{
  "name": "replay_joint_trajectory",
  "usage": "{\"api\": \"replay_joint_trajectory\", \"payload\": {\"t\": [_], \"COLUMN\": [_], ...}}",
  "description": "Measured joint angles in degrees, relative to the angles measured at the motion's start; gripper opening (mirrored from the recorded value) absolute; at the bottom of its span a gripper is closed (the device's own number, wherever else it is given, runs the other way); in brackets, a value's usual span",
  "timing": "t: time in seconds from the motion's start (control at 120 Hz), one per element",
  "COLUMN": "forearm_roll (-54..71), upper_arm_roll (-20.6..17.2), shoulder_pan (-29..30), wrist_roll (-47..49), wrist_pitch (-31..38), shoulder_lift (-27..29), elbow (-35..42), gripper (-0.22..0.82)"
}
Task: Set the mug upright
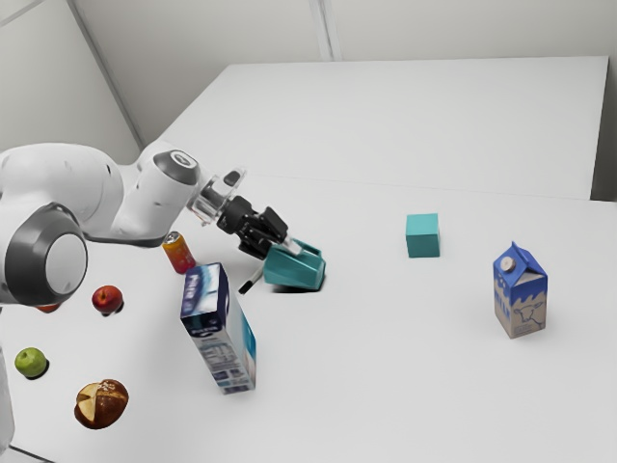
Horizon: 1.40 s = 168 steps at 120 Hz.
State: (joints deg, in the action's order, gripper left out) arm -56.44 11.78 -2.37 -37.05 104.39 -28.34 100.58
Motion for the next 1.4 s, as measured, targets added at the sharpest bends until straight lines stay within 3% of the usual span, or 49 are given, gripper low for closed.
{"api": "replay_joint_trajectory", "payload": {"t": [0.092,0.25,0.633,0.9,1.108,1.4], "forearm_roll": [-0.3,-0.7,-0.2,2.8,15.3,38.0], "upper_arm_roll": [0.0,0.0,0.1,0.3,0.9,1.3], "shoulder_pan": [-0.1,-0.5,-0.6,-1.8,-5.8,-8.2], "wrist_roll": [-0.7,-1.6,-3.0,-3.3,-0.8,13.0], "wrist_pitch": [-0.1,-0.1,0.1,2.5,11.5,19.1], "shoulder_lift": [0.1,0.5,1.9,5.8,12.1,16.0], "elbow": [0.1,0.5,0.9,2.8,5.8,9.1], "gripper": [0.02,-0.08,-0.15,-0.17,-0.17,-0.17]}}
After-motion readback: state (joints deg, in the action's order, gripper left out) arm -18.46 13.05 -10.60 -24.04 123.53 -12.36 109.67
